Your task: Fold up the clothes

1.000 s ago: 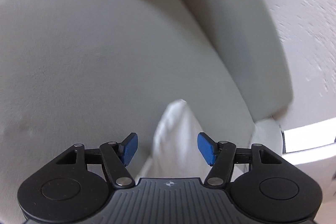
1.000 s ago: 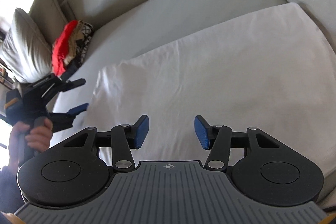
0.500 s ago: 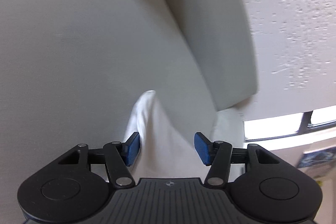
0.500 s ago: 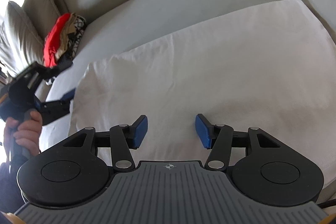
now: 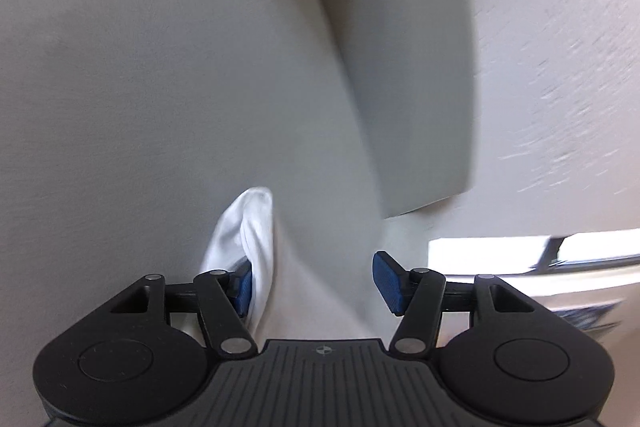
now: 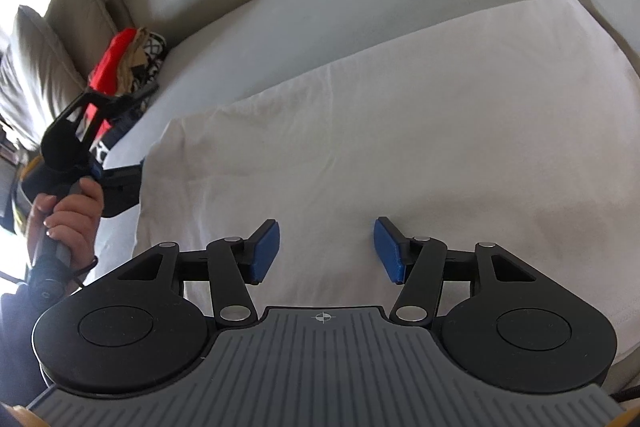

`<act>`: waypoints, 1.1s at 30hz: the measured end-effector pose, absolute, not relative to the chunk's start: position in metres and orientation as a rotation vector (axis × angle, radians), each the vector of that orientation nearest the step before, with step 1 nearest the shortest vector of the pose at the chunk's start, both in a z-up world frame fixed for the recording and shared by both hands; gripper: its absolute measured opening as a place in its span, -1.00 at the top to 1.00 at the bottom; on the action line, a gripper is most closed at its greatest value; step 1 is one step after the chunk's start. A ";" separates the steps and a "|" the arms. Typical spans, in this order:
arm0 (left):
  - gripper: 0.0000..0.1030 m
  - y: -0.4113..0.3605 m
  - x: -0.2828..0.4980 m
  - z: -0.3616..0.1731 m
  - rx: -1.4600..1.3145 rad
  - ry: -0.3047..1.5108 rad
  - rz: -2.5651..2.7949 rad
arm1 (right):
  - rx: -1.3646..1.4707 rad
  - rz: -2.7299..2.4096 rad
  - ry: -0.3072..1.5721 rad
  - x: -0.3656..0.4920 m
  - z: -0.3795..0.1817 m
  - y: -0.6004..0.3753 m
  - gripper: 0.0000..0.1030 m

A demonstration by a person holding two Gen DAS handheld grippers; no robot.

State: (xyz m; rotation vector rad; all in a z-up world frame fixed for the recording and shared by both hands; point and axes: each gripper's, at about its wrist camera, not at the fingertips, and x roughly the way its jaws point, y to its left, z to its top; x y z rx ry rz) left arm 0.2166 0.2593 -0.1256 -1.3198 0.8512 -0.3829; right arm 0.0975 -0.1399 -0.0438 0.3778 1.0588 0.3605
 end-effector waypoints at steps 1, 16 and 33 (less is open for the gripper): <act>-0.09 0.258 0.218 -0.127 -1.318 0.856 -0.392 | 0.385 0.362 1.059 0.098 -0.044 -0.141 -0.14; 0.00 0.265 0.222 -0.145 -1.401 0.681 -0.240 | 0.309 0.376 1.058 0.101 -0.044 -0.134 -0.14; -0.09 0.314 0.188 -0.088 -1.148 0.723 -0.089 | 0.340 0.389 1.050 0.102 -0.045 -0.139 -0.12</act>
